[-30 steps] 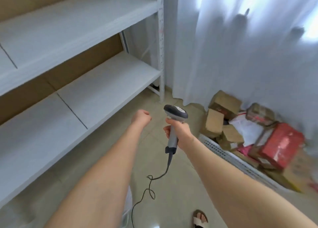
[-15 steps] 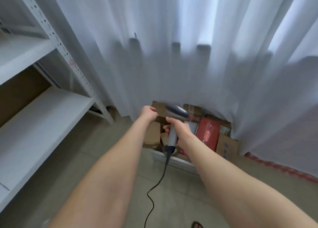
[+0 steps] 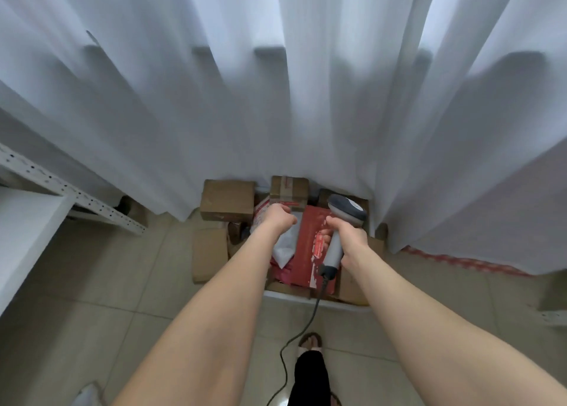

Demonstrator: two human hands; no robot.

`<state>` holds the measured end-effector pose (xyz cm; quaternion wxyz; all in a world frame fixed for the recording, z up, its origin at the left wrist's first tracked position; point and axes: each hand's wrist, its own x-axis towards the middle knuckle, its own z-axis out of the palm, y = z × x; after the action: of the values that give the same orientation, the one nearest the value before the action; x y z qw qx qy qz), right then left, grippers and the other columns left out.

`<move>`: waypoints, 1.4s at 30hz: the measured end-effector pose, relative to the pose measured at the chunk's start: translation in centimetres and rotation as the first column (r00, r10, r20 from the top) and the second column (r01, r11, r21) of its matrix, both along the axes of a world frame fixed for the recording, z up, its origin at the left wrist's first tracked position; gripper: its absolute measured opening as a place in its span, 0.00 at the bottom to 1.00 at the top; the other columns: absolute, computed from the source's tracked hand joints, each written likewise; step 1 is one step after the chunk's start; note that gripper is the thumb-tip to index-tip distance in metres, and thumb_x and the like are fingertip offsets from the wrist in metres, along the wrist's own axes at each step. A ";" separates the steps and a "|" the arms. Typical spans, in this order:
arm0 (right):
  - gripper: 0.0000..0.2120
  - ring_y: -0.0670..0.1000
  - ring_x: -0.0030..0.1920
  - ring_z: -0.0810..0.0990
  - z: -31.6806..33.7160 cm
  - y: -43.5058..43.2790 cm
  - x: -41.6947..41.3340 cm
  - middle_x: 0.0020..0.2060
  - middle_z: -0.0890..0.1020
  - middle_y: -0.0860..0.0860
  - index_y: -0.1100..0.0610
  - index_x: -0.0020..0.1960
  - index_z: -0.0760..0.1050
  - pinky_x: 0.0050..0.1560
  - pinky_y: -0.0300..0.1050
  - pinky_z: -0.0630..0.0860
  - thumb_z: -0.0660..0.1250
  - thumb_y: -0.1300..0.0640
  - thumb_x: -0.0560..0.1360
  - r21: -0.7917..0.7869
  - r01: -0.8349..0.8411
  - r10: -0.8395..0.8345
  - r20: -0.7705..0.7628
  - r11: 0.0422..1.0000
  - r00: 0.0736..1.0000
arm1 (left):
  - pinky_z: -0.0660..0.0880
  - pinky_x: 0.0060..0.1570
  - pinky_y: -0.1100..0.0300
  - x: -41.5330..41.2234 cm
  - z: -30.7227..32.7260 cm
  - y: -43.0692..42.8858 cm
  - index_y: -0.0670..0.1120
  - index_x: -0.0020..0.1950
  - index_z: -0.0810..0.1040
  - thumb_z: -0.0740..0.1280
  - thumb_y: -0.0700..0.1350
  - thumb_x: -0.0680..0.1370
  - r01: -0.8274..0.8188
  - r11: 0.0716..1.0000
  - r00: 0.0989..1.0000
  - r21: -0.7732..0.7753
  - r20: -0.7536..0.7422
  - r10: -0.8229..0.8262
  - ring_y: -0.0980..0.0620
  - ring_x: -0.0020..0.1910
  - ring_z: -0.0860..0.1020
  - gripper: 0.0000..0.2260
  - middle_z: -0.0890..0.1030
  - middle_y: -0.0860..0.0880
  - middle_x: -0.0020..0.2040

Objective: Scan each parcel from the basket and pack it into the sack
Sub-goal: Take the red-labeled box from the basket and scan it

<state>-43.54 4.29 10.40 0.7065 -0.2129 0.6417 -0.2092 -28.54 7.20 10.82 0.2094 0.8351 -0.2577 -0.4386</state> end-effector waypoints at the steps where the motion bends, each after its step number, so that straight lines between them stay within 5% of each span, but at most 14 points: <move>1: 0.16 0.49 0.28 0.79 -1.0 -1.0 -0.1 0.30 0.81 0.53 0.65 0.57 0.77 0.34 0.43 0.79 0.73 0.59 0.73 0.003 0.021 -0.021 -0.015 1.000 1.000 | 0.71 0.63 0.53 0.0 -1.0 -1.1 0.41 0.67 0.73 0.68 0.40 0.77 0.006 1.000 1.000 0.007 -0.016 -0.006 0.44 0.64 0.73 0.18 0.75 0.42 0.66; 10: 0.25 0.59 0.51 0.82 -10.9 -7.0 0.1 0.54 0.81 0.60 0.62 0.66 0.69 0.57 0.58 0.78 0.73 0.62 0.72 0.103 0.084 -0.070 -0.139 0.991 0.988 | 0.68 0.66 0.54 0.2 -11.3 -6.4 0.42 0.75 0.61 0.69 0.45 0.76 0.007 0.993 0.989 0.115 -0.149 0.010 0.43 0.68 0.69 0.30 0.68 0.42 0.71; 15: 0.24 0.59 0.52 0.82 -14.9 -9.5 0.6 0.53 0.81 0.60 0.62 0.65 0.70 0.59 0.58 0.77 0.71 0.64 0.71 0.125 0.051 -0.038 -0.106 0.991 0.994 | 0.69 0.57 0.56 -0.1 -15.9 -8.6 0.47 0.75 0.60 0.70 0.52 0.75 -0.030 0.997 0.967 0.069 -0.250 0.046 0.46 0.65 0.73 0.32 0.72 0.45 0.69; 19: 0.22 0.57 0.46 0.83 -16.0 -10.4 0.9 0.47 0.83 0.58 0.61 0.63 0.71 0.53 0.57 0.80 0.71 0.63 0.71 0.153 0.007 0.006 -0.083 0.988 0.997 | 0.72 0.48 0.57 -0.3 -17.2 -9.1 0.48 0.70 0.67 0.68 0.60 0.73 -0.109 0.989 0.944 0.101 -0.302 0.135 0.49 0.53 0.77 0.30 0.77 0.46 0.62; 23: 0.19 0.58 0.45 0.83 -14.3 -9.7 0.5 0.47 0.83 0.57 0.59 0.61 0.73 0.48 0.56 0.81 0.73 0.58 0.72 0.211 -0.002 0.012 -0.047 0.977 0.999 | 0.71 0.46 0.57 0.5 -14.9 -8.1 0.44 0.69 0.69 0.63 0.67 0.72 -0.331 0.926 0.884 0.180 -0.283 0.372 0.51 0.47 0.75 0.35 0.77 0.48 0.57; 27: 0.24 0.58 0.49 0.83 -10.0 -9.0 0.9 0.50 0.83 0.57 0.59 0.62 0.72 0.55 0.59 0.79 0.75 0.51 0.71 0.209 0.025 -0.021 -0.020 0.978 1.000 | 0.72 0.57 0.49 1.9 -10.3 -6.1 0.43 0.73 0.65 0.64 0.68 0.71 -0.456 0.864 0.834 0.215 -0.235 0.499 0.43 0.61 0.74 0.39 0.74 0.44 0.65; 30: 0.29 0.60 0.54 0.82 -6.3 -8.7 1.7 0.55 0.81 0.59 0.61 0.66 0.71 0.58 0.60 0.77 0.76 0.53 0.71 0.173 -0.021 0.020 0.008 0.985 1.000 | 0.75 0.56 0.44 2.6 -6.4 -4.6 0.44 0.69 0.69 0.69 0.59 0.73 -0.517 0.839 0.807 0.169 -0.232 0.543 0.43 0.56 0.77 0.30 0.77 0.44 0.61; 34: 0.27 0.60 0.54 0.82 -2.1 -7.7 3.1 0.54 0.82 0.60 0.63 0.65 0.73 0.58 0.59 0.78 0.76 0.55 0.70 0.127 -0.125 0.124 0.017 0.984 0.992 | 0.77 0.54 0.49 3.2 -1.7 -3.2 0.40 0.62 0.72 0.68 0.45 0.74 -0.549 0.831 0.816 0.090 -0.158 0.557 0.44 0.50 0.79 0.19 0.80 0.42 0.53; 37: 0.27 0.59 0.53 0.82 0.5 -6.9 4.3 0.54 0.82 0.59 0.62 0.65 0.74 0.56 0.56 0.79 0.76 0.56 0.69 0.083 -0.217 0.215 0.027 0.973 0.976 | 0.76 0.58 0.49 3.6 1.4 -2.1 0.41 0.65 0.71 0.71 0.54 0.70 -0.522 0.853 0.849 0.020 -0.080 0.522 0.43 0.56 0.78 0.28 0.79 0.43 0.59; 42: 0.18 0.51 0.37 0.81 4.2 -5.5 6.6 0.39 0.83 0.53 0.61 0.59 0.78 0.30 0.40 0.75 0.74 0.58 0.71 0.005 -0.300 0.298 0.122 0.954 0.947 | 0.67 0.68 0.52 4.1 4.3 0.4 0.42 0.75 0.58 0.77 0.63 0.61 -0.509 0.860 0.861 -0.041 -0.012 0.509 0.45 0.69 0.67 0.51 0.64 0.43 0.71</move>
<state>-36.95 -1.18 14.60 0.7697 -0.2864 0.5610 -0.1045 -24.48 7.63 15.07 0.3355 0.8688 -0.0376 -0.3624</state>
